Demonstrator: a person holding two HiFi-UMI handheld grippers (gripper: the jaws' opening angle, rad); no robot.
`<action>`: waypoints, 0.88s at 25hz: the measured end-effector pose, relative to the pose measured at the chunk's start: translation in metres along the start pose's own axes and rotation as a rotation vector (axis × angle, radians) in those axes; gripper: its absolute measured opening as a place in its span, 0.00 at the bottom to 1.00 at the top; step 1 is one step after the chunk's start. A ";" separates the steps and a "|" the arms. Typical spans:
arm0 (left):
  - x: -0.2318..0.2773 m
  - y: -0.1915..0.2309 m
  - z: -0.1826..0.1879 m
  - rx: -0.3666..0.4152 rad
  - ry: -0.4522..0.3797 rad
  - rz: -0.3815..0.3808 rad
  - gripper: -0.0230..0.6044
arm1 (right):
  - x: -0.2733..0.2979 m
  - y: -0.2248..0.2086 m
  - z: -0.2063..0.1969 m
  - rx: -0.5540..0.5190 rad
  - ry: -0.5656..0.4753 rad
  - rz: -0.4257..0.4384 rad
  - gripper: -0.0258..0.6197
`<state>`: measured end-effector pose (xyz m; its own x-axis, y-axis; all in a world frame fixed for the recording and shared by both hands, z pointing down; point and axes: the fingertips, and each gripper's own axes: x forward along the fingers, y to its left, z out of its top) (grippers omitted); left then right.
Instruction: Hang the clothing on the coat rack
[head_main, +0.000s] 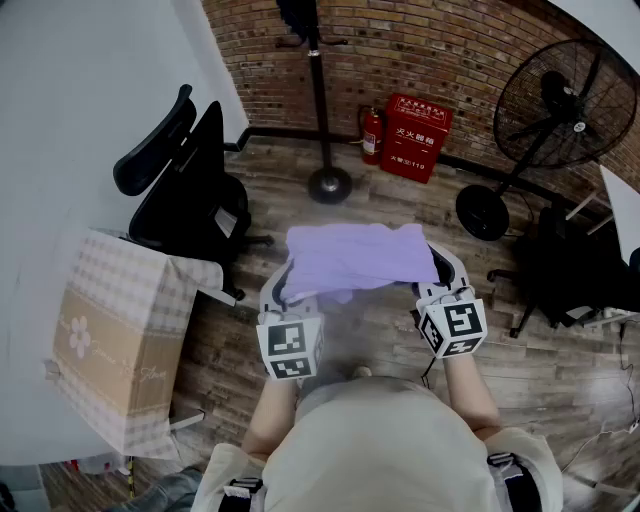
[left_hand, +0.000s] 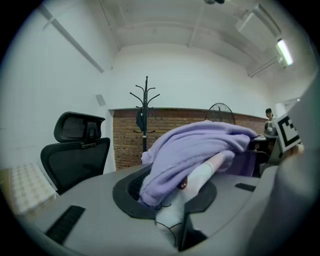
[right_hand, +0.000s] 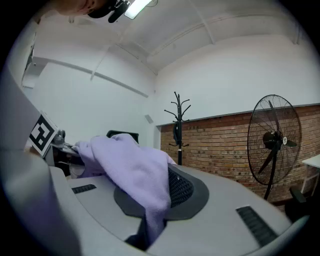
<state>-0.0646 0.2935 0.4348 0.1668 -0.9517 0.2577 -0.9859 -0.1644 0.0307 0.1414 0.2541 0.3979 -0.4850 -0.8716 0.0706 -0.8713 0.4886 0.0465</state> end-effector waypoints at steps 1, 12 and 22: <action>-0.002 -0.001 0.003 0.002 -0.009 -0.001 0.17 | -0.001 0.000 0.000 0.001 0.000 0.001 0.07; -0.013 -0.008 0.006 0.000 -0.024 0.008 0.17 | -0.012 0.001 0.010 0.002 -0.025 0.025 0.07; -0.020 -0.018 0.007 -0.018 -0.034 0.006 0.17 | -0.022 -0.001 0.013 -0.003 -0.040 0.042 0.07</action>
<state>-0.0501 0.3135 0.4228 0.1604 -0.9610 0.2253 -0.9870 -0.1539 0.0463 0.1523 0.2726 0.3836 -0.5241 -0.8510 0.0327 -0.8497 0.5251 0.0470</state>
